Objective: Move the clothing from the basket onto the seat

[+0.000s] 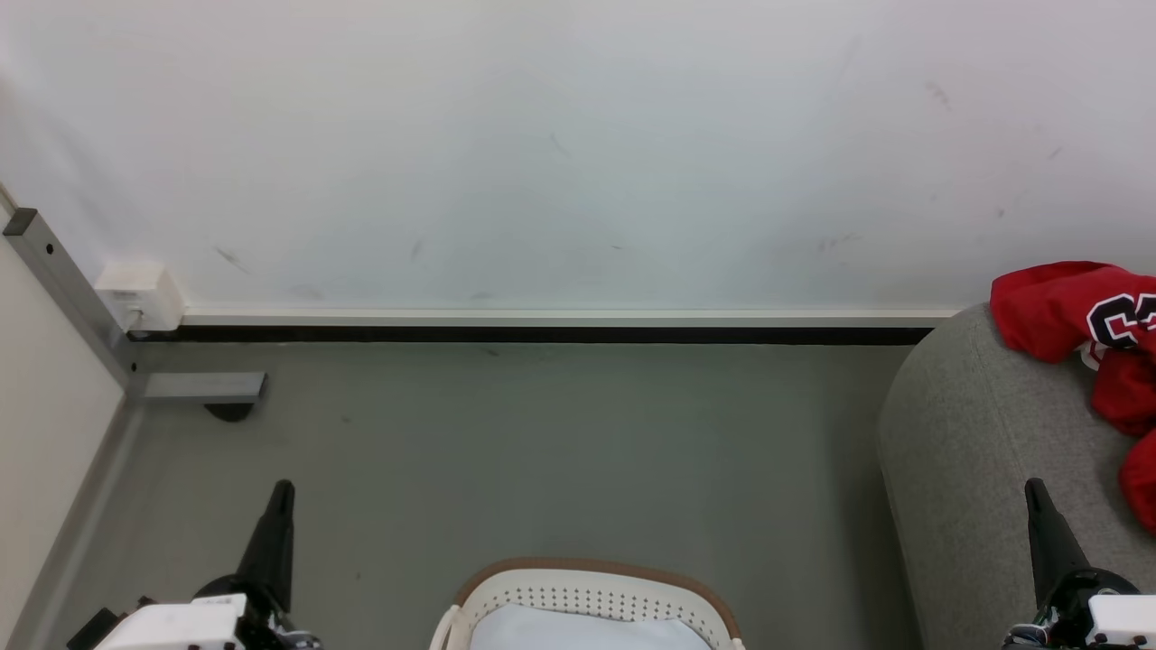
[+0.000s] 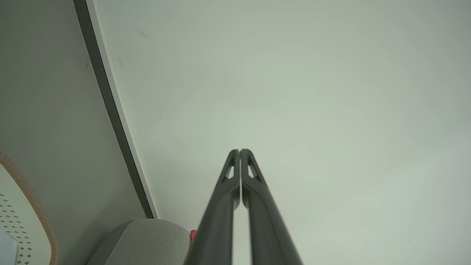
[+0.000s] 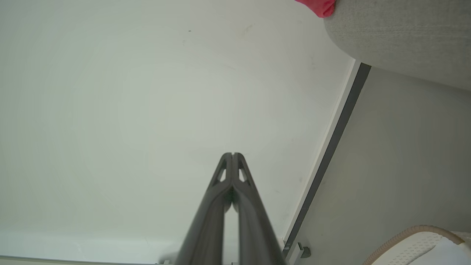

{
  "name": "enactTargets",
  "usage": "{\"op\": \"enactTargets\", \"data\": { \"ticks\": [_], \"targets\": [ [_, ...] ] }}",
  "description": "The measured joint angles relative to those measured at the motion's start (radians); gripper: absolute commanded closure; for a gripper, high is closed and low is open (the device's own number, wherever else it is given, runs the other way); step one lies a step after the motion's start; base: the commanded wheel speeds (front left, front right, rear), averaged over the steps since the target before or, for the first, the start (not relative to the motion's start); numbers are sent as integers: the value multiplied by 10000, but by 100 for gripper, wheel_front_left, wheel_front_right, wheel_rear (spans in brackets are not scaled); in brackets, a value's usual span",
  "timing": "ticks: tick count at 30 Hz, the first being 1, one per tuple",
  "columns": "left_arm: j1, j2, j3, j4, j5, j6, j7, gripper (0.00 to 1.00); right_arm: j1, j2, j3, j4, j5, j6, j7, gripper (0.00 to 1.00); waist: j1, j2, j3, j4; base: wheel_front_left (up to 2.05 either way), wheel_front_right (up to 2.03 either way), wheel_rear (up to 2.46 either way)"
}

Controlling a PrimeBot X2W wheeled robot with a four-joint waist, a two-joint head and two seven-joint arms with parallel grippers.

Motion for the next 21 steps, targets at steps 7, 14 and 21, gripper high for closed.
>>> {"op": "enactTargets", "data": {
  "ticks": [7,14,21],
  "targets": [
    [0,0,-4,-4,0,0,0,100,-1,12,-17,0,-13,0,10,100,0,0,0,0,0,0,0],
    [0,2,-2,-2,0,0,0,100,-2,21,-31,0,-38,0,12,100,0,0,0,0,0,0,0],
    [0,2,-4,-2,0,0,0,100,-4,31,-46,2,-42,0,29,100,0,0,0,0,0,0,0]
  ]
}}
